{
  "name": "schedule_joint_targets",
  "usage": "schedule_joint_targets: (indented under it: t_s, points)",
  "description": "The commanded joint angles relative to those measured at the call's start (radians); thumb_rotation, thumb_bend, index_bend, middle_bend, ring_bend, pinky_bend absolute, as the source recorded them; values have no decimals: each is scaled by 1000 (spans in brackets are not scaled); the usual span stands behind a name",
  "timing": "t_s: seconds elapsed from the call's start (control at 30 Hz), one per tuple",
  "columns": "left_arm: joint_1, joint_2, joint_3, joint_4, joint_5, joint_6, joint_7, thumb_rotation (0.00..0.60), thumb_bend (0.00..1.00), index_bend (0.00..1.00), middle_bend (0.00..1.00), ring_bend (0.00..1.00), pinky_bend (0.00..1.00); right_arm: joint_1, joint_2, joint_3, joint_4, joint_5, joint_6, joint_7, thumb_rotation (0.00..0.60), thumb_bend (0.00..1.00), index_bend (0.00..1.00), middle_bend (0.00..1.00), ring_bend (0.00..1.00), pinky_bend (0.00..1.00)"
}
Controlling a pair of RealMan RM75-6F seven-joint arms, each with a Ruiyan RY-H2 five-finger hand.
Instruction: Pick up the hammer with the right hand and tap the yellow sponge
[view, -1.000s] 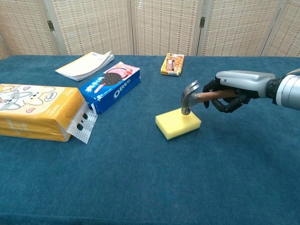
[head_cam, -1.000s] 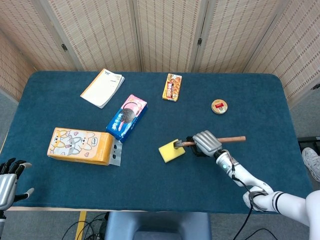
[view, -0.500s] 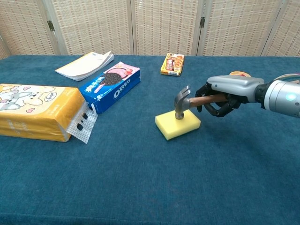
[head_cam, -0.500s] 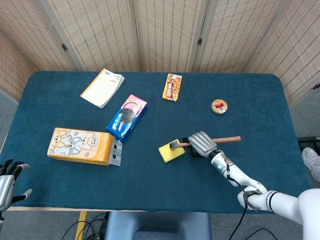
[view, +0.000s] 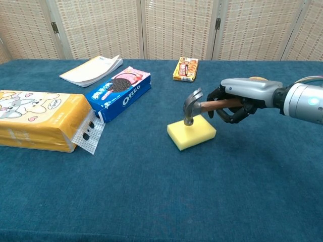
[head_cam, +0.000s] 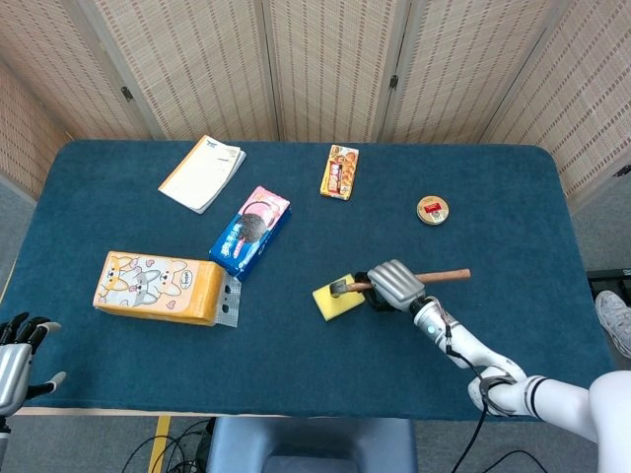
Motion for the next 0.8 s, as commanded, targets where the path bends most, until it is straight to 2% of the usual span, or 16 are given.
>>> schedule_joint_targets:
  t_s: [0.03, 0.2, 0.5, 0.67, 0.8]
  points:
    - [1, 1, 0, 0, 0, 2, 0, 600, 182, 327, 275, 140, 197, 8, -41, -11, 45, 16, -31, -21, 600, 885, 698, 807, 791, 814]
    - [4, 6, 1, 0, 1, 6, -2, 600, 182, 327, 275, 140, 197, 11, -66, -14, 78, 13, -31, -27, 600, 885, 698, 804, 791, 814]
    - [2, 4, 2, 0, 4, 3, -4, 600, 182, 327, 275, 140, 197, -6, -30, 44, 77, 44, 27, 61, 600, 874, 697, 802, 791, 814]
    - [-2, 3, 0, -2, 5, -1, 0, 600, 182, 327, 275, 140, 197, -1, -67, 75, 168, 88, 19, 76, 600, 791, 698, 775, 784, 814]
    - [-4, 3, 0, -4, 6, -3, 2, 600, 182, 327, 275, 140, 197, 13, -114, 89, 259, 118, -20, 88, 600, 729, 692, 704, 685, 780]
